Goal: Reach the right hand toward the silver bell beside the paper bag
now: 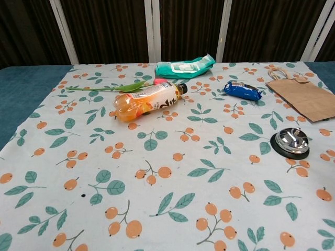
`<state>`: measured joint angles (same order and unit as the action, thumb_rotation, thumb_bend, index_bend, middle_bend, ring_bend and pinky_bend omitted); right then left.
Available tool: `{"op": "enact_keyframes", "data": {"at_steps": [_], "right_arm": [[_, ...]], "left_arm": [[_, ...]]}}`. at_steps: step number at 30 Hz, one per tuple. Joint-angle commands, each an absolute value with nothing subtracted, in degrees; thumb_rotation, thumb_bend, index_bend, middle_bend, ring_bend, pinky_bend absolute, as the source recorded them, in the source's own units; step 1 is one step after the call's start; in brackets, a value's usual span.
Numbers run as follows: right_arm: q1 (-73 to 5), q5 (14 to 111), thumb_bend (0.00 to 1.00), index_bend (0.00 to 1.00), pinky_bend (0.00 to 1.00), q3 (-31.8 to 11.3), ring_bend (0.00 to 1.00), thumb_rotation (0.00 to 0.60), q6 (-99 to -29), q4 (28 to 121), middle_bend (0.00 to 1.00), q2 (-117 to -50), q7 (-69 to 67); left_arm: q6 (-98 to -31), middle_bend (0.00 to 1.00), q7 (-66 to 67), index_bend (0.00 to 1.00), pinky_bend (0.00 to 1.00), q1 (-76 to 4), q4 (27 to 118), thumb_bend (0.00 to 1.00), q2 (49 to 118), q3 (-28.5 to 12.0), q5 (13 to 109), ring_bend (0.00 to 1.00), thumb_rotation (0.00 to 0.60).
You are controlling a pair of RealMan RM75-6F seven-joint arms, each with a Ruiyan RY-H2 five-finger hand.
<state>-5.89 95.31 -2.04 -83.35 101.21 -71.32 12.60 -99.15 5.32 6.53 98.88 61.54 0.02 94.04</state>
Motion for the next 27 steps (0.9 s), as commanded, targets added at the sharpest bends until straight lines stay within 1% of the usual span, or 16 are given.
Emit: {"op": "enact_keyframes", "data": {"at_steps": [1, 7, 14, 19, 22, 27], "right_arm": [[-8.13, 92.91, 0.81, 0.00, 0.00, -4.19, 0.00, 0.600, -80.74, 101.82, 0.00, -73.21, 14.30], [-12.54, 87.37, 0.81, 0.00, 0.00, -8.66, 0.00, 0.600, -76.06, 99.85, 0.00, -77.28, 15.05], [-17.13, 81.70, 0.81, 0.00, 0.00, -12.02, 0.00, 0.600, -70.44, 96.23, 0.00, -80.77, 13.69], [-19.39, 80.19, 0.81, 0.00, 0.00, -12.81, 0.00, 0.600, -68.19, 92.51, 0.00, -83.49, 13.24], [-21.52, 79.33, 0.81, 0.00, 0.00, -12.93, 0.00, 0.600, -66.13, 87.32, 0.00, -86.63, 13.12], [-24.03, 79.51, 0.81, 0.00, 0.00, -12.78, 0.00, 0.600, -64.67, 79.59, 0.00, -91.24, 12.36]], "left_arm": [[-98.89, 0.00, 5.17, 0.05, 0.10, 6.40, 98.92, 0.33, 61.45, -0.05, 93.84, 0.00, 0.600], [-98.71, 0.00, 5.36, 0.05, 0.10, 6.36, 99.01, 0.33, 61.43, -0.12, 93.60, 0.00, 0.600], [-98.82, 0.00, 5.56, 0.05, 0.10, 6.42, 99.13, 0.33, 61.55, -0.52, 92.84, 0.00, 0.600], [-98.32, 0.00, 6.34, 0.05, 0.10, 6.17, 99.27, 0.33, 61.76, -0.77, 92.32, 0.00, 0.600], [-98.07, 0.00, 7.15, 0.05, 0.10, 6.04, 99.47, 0.33, 62.01, -0.95, 91.94, 0.00, 0.600], [-98.40, 0.00, 7.78, 0.05, 0.10, 6.21, 99.65, 0.33, 62.20, -1.06, 91.78, 0.00, 0.600]]}}
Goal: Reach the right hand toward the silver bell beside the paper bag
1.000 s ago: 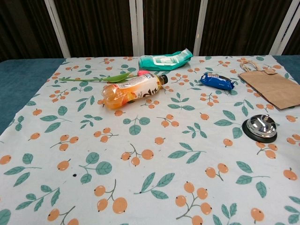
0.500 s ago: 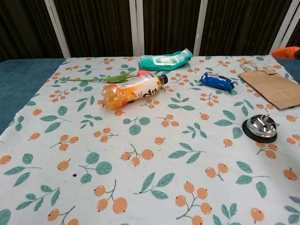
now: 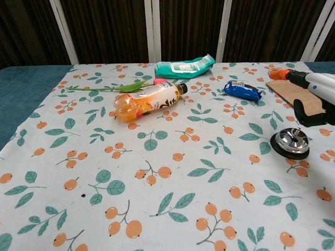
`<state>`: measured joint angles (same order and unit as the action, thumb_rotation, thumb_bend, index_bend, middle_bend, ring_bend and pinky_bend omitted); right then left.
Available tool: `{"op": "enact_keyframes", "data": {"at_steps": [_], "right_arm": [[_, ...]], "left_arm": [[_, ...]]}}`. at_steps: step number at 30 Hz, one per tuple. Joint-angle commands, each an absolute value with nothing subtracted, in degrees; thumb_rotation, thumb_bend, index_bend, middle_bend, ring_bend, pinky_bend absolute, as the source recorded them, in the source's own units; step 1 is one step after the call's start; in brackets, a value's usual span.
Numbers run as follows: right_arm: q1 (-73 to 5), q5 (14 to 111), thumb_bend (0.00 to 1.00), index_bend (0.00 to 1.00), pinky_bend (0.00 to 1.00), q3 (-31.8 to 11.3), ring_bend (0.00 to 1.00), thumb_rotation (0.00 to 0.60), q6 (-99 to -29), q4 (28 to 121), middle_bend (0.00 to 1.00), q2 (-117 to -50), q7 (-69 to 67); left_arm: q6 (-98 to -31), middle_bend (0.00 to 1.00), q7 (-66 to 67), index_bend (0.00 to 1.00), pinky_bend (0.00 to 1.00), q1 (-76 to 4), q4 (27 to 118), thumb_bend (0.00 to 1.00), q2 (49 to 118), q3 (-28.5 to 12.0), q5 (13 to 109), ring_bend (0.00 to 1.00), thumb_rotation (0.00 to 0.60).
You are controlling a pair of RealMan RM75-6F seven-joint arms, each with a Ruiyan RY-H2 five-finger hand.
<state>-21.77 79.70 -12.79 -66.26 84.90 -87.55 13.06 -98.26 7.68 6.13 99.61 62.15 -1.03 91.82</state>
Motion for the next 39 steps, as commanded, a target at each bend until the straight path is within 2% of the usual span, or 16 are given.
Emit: {"op": "enact_keyframes", "data": {"at_steps": [1, 11, 26, 34, 39], "right_arm": [[-24.68, 79.72, 0.81, 0.00, 0.00, -12.69, 0.00, 0.600, -64.50, 77.09, 0.00, -92.82, 11.65], [-27.43, 81.08, 0.81, 0.00, 0.00, -11.61, 0.00, 0.600, -64.06, 63.86, 0.00, -100.78, 5.56], [-29.95, 79.49, 0.80, 0.00, 0.00, -9.75, 0.00, 0.600, -58.83, 55.57, 0.00, -105.08, 2.51], [-30.27, 79.76, 0.80, 0.00, 0.00, -9.97, 0.00, 0.600, -59.90, 56.46, 0.00, -103.77, -0.04], [-28.97, 82.06, 0.80, 0.00, 0.00, -11.56, 0.00, 0.600, -67.19, 66.27, 0.00, -97.54, 0.91]], "left_arm": [[-98.60, 0.00, 7.86, 0.05, 0.10, 6.31, 99.67, 0.33, 62.24, -1.11, 91.74, 0.00, 0.600], [-99.10, 0.00, 7.90, 0.05, 0.10, 6.50, 99.59, 0.33, 62.38, -1.51, 91.24, 0.00, 0.600], [-98.68, 0.00, 8.24, 0.05, 0.10, 6.40, 99.74, 0.33, 62.40, -1.52, 91.01, 0.00, 0.600], [-98.36, 0.00, 8.45, 0.05, 0.10, 6.27, 99.86, 0.33, 62.39, -1.50, 90.93, 0.00, 0.600], [-98.59, 0.00, 8.14, 0.05, 0.10, 6.36, 99.81, 0.33, 62.31, -1.52, 91.00, 0.00, 0.600]]}}
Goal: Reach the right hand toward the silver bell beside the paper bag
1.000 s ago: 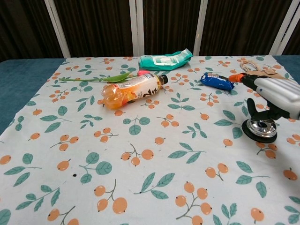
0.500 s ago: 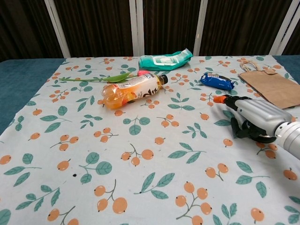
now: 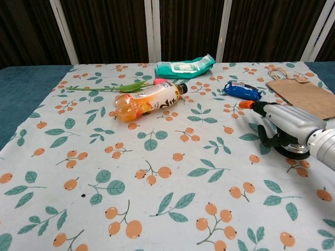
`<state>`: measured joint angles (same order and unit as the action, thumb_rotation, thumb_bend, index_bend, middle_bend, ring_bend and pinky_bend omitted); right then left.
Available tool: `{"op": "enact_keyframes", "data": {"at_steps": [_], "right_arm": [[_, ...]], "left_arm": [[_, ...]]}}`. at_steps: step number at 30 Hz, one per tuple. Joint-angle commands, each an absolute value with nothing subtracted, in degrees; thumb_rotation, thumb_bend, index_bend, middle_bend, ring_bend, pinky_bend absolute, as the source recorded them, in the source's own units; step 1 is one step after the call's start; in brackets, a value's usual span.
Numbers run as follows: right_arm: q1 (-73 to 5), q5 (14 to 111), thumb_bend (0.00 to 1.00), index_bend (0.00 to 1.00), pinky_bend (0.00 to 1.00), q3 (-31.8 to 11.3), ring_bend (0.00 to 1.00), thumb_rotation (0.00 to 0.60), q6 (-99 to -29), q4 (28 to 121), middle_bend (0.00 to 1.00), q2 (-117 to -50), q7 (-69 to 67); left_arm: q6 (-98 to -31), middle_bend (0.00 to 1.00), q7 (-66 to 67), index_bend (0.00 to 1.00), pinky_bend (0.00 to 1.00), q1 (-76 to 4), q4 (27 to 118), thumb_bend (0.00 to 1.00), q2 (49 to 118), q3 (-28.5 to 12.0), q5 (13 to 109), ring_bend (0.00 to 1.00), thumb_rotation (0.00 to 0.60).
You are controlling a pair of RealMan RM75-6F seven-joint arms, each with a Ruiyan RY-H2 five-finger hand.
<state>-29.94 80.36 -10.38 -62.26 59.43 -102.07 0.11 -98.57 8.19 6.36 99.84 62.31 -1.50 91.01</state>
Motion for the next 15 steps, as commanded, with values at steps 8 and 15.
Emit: {"op": "enact_keyframes", "data": {"at_steps": [8, 15], "right_arm": [[-23.46, 83.69, 0.80, 0.00, 0.00, -12.00, 0.00, 0.600, -75.39, 89.88, 0.00, -82.25, 5.83], [-15.15, 85.85, 0.79, 0.00, 0.00, -5.89, 0.00, 0.600, -81.70, 104.26, 0.00, -69.87, 12.66]], "left_arm": [[-98.80, 0.00, 7.86, 0.05, 0.10, 6.51, 99.80, 0.33, 62.20, -1.26, 91.49, 0.00, 0.600], [-98.97, 0.00, 7.15, 0.05, 0.10, 6.62, 99.63, 0.33, 61.97, -1.04, 91.94, 0.00, 0.600]]}}
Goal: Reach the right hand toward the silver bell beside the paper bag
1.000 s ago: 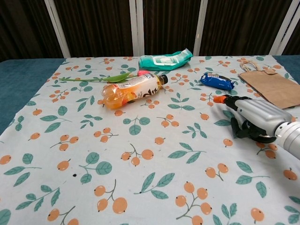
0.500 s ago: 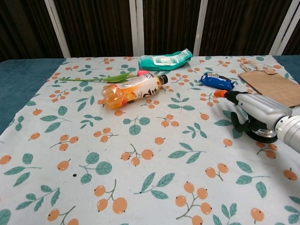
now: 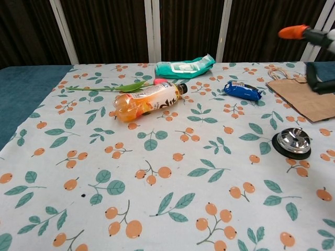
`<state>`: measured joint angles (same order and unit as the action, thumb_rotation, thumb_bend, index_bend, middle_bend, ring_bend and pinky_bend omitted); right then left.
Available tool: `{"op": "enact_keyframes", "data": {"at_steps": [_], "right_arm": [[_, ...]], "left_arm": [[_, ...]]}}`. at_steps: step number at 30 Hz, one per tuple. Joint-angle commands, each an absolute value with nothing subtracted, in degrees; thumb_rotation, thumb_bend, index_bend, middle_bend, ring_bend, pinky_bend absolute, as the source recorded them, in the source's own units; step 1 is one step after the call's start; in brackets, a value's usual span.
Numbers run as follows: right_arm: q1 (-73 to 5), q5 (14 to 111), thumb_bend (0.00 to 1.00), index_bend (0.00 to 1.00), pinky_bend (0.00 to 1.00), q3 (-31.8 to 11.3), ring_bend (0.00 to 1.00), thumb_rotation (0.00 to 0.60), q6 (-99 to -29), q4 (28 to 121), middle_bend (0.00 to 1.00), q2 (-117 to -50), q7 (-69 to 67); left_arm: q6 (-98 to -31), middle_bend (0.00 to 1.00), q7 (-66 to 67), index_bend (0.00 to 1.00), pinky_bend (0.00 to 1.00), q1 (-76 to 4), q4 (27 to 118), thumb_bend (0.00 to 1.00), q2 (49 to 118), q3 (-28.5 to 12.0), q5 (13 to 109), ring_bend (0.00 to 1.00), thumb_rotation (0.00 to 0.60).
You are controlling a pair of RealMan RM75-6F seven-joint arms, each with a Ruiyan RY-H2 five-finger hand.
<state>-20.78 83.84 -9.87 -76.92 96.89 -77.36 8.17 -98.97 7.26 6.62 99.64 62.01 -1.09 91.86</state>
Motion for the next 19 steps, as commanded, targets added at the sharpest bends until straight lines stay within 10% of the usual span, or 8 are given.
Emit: {"op": "enact_keyframes", "data": {"at_steps": [1, 19], "right_arm": [[-14.00, 86.66, 0.79, 0.00, 0.00, -4.95, 0.00, 0.600, -82.86, 105.23, 0.00, -68.64, 13.10], [-3.31, 90.50, 0.78, 0.00, 0.00, 1.01, 0.00, 0.600, -92.85, 100.57, 0.00, -66.55, 11.11]], "left_arm": [[-98.97, 0.00, 7.10, 0.05, 0.10, 6.61, 99.61, 0.33, 61.96, -1.02, 92.02, 0.00, 0.600], [-99.98, 0.00, 3.94, 0.05, 0.10, 6.98, 98.60, 0.33, 61.29, -1.23, 92.17, 0.00, 0.600]]}}
